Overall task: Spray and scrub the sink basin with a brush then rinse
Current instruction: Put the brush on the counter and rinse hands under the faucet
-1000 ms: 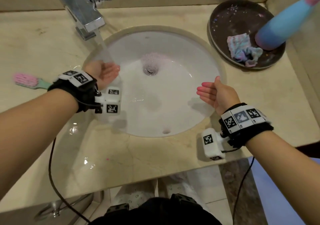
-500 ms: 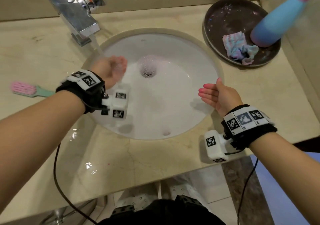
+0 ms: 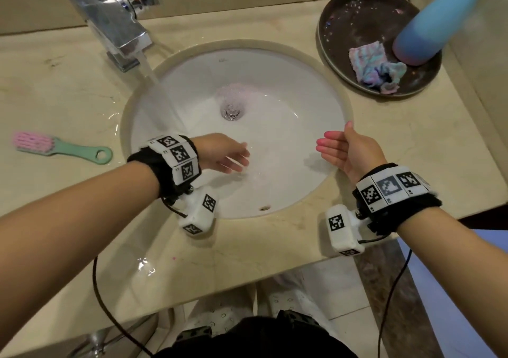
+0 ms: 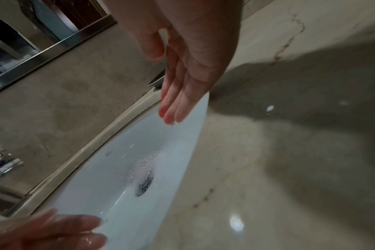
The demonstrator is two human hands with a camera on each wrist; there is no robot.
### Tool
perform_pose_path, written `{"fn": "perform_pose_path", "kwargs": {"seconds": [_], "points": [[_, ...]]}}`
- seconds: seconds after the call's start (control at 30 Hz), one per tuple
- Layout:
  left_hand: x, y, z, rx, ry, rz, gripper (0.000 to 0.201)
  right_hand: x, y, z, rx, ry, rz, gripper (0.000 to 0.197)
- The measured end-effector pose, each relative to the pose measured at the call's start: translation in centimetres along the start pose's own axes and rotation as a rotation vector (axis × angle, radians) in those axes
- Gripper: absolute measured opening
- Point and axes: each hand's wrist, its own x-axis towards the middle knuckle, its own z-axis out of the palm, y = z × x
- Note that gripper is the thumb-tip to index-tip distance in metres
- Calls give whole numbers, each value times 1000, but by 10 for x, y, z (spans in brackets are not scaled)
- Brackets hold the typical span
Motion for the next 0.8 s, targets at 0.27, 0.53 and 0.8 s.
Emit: {"fn": "perform_pose_path", "kwargs": {"seconds": [0.27,0.53,0.8], "points": [[-7,-2,-74,-635,462,128,35,-4,-5,6,5,-13,-11,46],[-21,10,-94,-1085,535,376,20,-4,-10,7,12,-13,-18,46],[-13,27,-102,-1271,481,471,41,0,-11,6,10,-6,-11,47]]}}
